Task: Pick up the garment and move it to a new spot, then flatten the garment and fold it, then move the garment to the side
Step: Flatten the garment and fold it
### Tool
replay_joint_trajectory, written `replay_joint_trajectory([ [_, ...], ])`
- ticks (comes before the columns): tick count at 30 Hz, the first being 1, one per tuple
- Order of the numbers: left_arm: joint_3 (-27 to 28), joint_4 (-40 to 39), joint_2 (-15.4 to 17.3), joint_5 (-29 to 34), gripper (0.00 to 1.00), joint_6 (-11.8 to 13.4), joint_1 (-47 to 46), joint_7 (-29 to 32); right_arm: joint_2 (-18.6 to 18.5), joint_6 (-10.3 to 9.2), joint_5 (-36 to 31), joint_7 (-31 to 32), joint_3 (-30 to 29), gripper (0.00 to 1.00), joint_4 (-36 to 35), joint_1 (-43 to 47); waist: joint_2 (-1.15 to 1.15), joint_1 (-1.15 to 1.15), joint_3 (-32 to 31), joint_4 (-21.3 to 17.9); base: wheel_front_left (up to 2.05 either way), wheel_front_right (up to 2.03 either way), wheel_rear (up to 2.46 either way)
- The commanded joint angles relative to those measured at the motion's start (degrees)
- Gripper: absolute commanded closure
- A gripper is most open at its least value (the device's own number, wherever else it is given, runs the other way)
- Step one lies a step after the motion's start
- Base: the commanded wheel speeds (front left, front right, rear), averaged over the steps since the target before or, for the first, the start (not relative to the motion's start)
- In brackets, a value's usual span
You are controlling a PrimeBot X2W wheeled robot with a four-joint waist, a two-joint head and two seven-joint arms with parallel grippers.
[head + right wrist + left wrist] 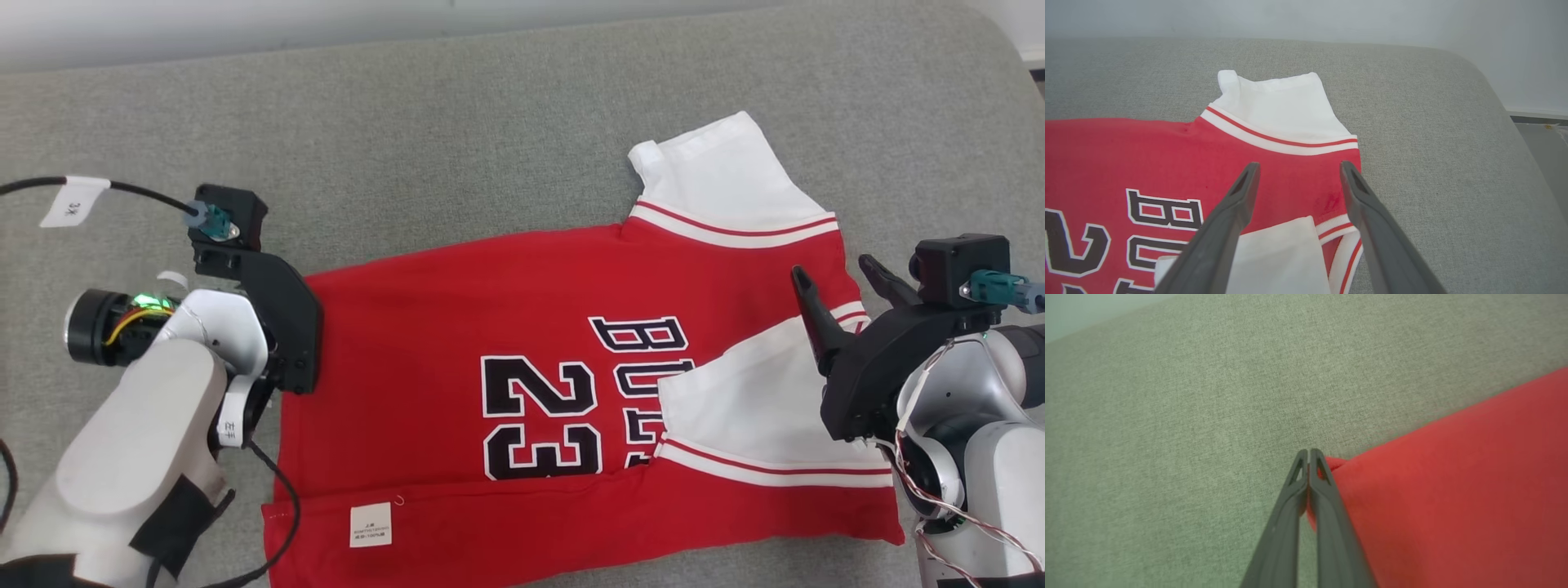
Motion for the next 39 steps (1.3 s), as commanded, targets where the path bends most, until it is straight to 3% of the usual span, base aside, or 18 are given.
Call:
replay_joint_trajectory([
  [1, 0.08, 0.28, -0.21, -0.67, 1.00, 0.38, 0.68, -0.35, -0.01, -0.13, -0.13, -0.11, 0.01, 0.00, 0.06, 0.59, -0.01, 0.00, -0.47, 0.28, 0.00, 0.00, 0.00],
  [2, 0.01, 0.29, -0.57, -0.88, 0.89, 0.21, 0.82, -0.46, 0.11, -0.13, -0.10, 0.03, 0.04, 0.00, 0.06, 0.53, -0.01, 0.00, -0.64, 0.31, 0.00, 0.00, 0.00],
  [3, -0.04, 0.36, -0.83, -1.13, 0.00, 0.22, 1.01, -0.45, 0.20, -0.13, -0.09, 0.19, 0.09, 0.00, 0.05, 0.46, -0.01, 0.00, -0.77, 0.33, 0.00, 0.00, 0.00],
  [11, 1.03, 0.68, 0.39, 0.26, 0.00, 3.02, -0.89, -2.04, 0.11, -0.13, 0.42, 0.32, 0.00, 0.00, -0.20, 0.58, -0.01, 0.00, -1.48, -0.34, 0.00, 0.00, 0.00],
  [16, -1.22, 0.98, 1.08, -0.64, 0.00, -0.03, -1.15, 3.03, -0.26, -0.13, 0.59, 0.45, 0.06, 0.00, -0.41, 0.91, -0.01, 0.00, -1.48, -1.10, 0.00, 0.00, 0.00],
  [18, -2.33, 1.16, 1.65, -0.41, 0.13, -1.20, -1.90, 5.44, -0.36, -0.13, 0.67, 0.57, 0.23, 0.00, -0.56, 1.00, -0.01, 0.00, -1.26, -1.41, 0.00, 0.00, 0.00],
  [20, -3.54, 1.44, 2.24, 0.49, 0.37, -1.89, -2.84, 7.73, -0.45, -0.13, 0.69, 0.73, 0.36, 0.00, -0.79, 1.08, -0.01, 0.00, -0.99, -1.65, 0.00, 0.00, 0.00],
  [22, -4.81, 1.87, 3.08, 1.58, 0.51, -2.43, -3.87, 9.91, -0.56, -0.13, 0.61, 0.90, 0.36, 0.00, -1.09, 1.19, -0.01, 0.00, -0.74, -1.79, 0.00, 0.00, 0.00],
  [27, -7.00, 1.80, 3.87, 2.27, 0.60, -4.15, -6.01, 14.88, -0.81, -0.14, 0.17, 1.32, 0.12, 0.00, -1.56, 1.61, -0.01, 0.00, -0.38, -1.80, 0.00, 0.00, 0.00],
  [39, -6.99, -0.21, 3.53, 1.13, 0.56, -3.62, -6.25, 15.63, -0.36, -0.14, -0.11, 1.43, 0.38, 0.00, -1.47, 0.82, -0.01, 0.00, -0.23, -1.66, 0.00, 0.00, 0.00],
])
